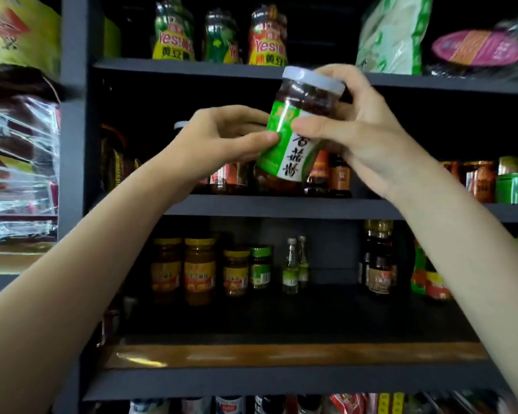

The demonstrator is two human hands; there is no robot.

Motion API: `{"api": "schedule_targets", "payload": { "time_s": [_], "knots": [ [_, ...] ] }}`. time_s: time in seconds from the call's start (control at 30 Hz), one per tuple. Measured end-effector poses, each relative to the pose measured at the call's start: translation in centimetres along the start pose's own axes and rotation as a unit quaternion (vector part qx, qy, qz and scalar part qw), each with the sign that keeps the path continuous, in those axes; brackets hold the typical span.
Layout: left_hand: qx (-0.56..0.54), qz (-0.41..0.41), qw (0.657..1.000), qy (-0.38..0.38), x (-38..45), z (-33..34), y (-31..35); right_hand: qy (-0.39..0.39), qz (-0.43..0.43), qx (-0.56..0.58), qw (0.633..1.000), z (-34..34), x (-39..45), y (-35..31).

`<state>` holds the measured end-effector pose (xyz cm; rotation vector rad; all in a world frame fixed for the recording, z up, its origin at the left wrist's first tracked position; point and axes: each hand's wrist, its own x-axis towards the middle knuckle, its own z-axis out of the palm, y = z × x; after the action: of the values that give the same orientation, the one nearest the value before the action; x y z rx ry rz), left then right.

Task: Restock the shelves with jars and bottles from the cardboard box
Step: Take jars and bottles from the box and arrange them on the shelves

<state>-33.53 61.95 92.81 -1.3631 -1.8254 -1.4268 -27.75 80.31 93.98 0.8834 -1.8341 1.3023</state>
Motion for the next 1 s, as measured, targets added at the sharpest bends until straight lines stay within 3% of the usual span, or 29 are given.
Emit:
{"api": "schedule_targets", "payload": {
  "time_s": [0.1, 0.2, 0.37, 0.6, 0.7, 0.77, 0.83, 0.9, 1.0],
  "knots": [
    [0.031, -0.018, 0.999, 0.03, 1.0, -0.4, -0.7, -0.005, 0.015, -0.027, 1.0, -0.3, 1.9, 0.2],
    [0.138, -0.027, 0.986, 0.085, 2.1, -1.0, -1.7, -0.01, 0.061, -0.081, 0.995, 0.1, 4.0, 1.7],
    [0.34, 0.02, 0.93, 0.136, 3.3, -2.1, -2.9, -0.012, 0.152, -0.164, 0.975, 0.8, 6.4, 4.6],
    [0.53, 0.055, 0.846, 0.016, 6.1, -3.0, -4.5, -0.028, 0.205, -0.212, 0.955, 1.0, 8.5, 6.2],
    [0.554, 0.038, 0.831, -0.003, 7.4, -3.1, -5.1, -0.051, 0.185, -0.261, 0.946, 1.0, 9.2, 6.3],
    [0.554, 0.022, 0.832, -0.006, 7.9, -3.2, -5.4, -0.079, 0.127, -0.396, 0.906, 1.1, 9.9, 6.0],
    [0.551, 0.003, 0.835, -0.006, 8.4, -3.4, -5.6, -0.108, 0.082, -0.528, 0.839, 1.4, 10.4, 5.5],
    [0.541, -0.017, 0.841, -0.008, 8.5, -3.5, -5.7, -0.136, 0.086, -0.592, 0.79, 1.5, 10.6, 5.3],
    [0.525, -0.03, 0.85, -0.005, 8.5, -3.5, -5.5, -0.14, 0.084, -0.594, 0.788, 1.8, 10.8, 5.7]
  ]
}}
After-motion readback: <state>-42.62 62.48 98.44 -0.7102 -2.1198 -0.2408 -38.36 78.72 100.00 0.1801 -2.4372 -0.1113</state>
